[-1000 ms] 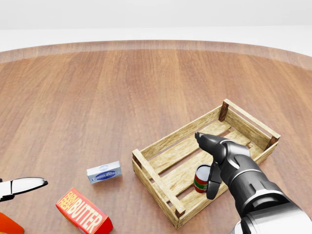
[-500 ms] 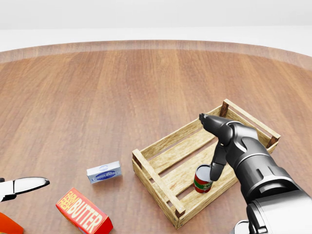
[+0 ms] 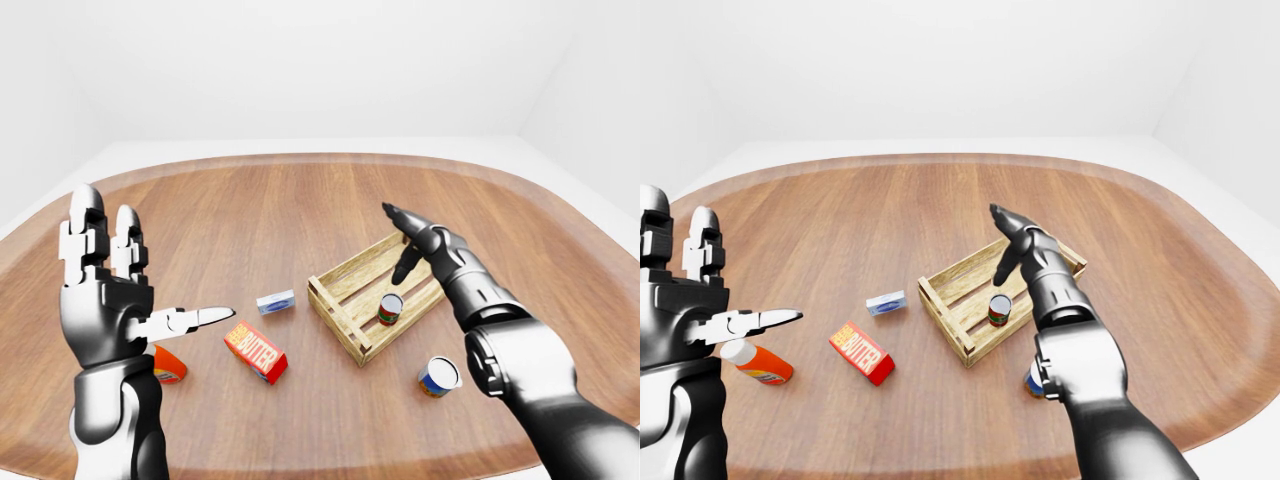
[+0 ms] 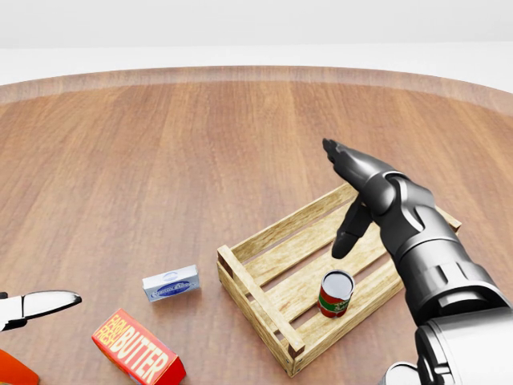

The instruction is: Pick up the tomato sauce, and put it in the wooden tray.

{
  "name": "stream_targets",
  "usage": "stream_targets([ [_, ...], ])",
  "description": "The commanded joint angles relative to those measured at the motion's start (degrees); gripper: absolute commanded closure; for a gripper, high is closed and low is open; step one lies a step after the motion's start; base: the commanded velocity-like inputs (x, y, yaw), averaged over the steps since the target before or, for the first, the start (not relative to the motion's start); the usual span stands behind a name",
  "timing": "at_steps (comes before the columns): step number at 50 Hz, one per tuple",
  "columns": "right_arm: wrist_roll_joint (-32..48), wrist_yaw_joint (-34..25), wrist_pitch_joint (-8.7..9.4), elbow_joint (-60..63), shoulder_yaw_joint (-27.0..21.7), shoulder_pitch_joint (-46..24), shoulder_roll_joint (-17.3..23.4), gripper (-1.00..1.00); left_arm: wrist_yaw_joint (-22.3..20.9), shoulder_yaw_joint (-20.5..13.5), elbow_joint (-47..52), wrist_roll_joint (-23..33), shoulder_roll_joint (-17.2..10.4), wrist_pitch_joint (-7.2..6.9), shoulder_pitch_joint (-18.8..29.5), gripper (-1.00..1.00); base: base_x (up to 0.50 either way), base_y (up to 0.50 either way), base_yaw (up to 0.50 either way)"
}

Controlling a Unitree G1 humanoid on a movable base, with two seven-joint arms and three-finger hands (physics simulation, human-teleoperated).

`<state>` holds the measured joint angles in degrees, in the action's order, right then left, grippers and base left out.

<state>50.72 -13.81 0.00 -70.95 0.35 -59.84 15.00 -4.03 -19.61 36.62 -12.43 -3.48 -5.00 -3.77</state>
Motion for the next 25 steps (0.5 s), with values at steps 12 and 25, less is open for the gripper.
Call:
stream_targets([
  [12, -16.6, 10.4, -3.41, 31.3, -3.4, 13.2, -1.7, -1.00, 0.0, -0.1, -0.5, 0.0, 0.0, 0.00, 0.0, -1.00, 0.00, 0.00, 0.00],
  [25, -27.9, 6.0, 4.49, 64.2, -5.7, 30.9, -5.2, -1.00, 0.0, -0.1, 0.3, 0.1, 0.1, 0.00, -0.3, -1.00, 0.00, 0.00, 0.00],
])
